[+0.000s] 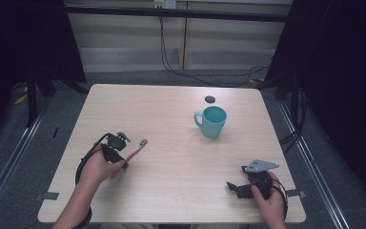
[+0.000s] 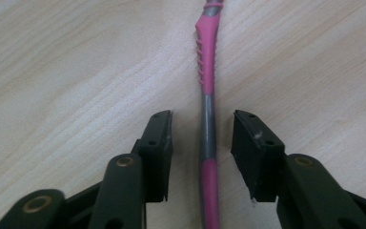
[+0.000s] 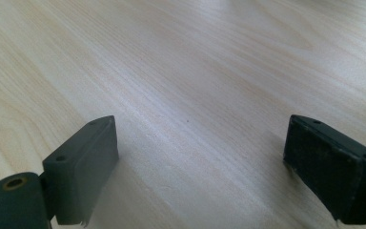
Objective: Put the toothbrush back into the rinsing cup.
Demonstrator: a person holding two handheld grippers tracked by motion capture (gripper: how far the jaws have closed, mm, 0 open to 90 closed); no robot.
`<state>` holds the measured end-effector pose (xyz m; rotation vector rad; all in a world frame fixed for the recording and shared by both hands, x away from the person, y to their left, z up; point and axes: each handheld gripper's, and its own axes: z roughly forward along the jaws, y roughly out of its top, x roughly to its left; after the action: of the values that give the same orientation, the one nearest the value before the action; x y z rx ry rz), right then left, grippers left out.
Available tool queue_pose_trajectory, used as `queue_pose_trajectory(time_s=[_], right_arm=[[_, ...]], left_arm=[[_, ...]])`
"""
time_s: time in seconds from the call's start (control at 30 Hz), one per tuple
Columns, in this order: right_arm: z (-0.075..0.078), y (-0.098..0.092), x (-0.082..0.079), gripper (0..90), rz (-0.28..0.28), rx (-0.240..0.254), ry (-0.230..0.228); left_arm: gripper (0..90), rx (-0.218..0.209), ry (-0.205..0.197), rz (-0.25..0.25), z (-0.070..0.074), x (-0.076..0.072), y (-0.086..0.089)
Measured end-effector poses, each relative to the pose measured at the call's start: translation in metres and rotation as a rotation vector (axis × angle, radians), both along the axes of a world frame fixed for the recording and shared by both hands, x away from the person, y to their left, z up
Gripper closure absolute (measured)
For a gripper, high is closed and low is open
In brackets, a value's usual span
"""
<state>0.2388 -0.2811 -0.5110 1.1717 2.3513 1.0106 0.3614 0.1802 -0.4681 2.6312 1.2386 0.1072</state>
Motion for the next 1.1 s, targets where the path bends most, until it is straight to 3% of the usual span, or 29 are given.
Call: queue_pose_trajectory(time_s=[0.37,0.67,0.87,1.1], right_arm=[[0.0,0.0,0.0,10.6,-0.001,-0.001,0.0],[0.0,0.0,0.0,10.6,-0.001,-0.001,0.0],[0.0,0.0,0.0,10.6,-0.001,-0.001,0.0],[0.0001,0.0,0.0,10.6,0.0,-0.001,0.0]], left_arm=[[82.2,-0.016,0.006,-0.013,0.0006,0.0005,-0.0057],[83.4,0.001,0.003,-0.034,0.0011,0.0015,-0.0072],[83.5,-0.058,0.004,-0.006,-0.0003,0.0035,-0.0061],[83.6,-0.082,0.0,0.003,-0.001,0.0056,-0.0075]])
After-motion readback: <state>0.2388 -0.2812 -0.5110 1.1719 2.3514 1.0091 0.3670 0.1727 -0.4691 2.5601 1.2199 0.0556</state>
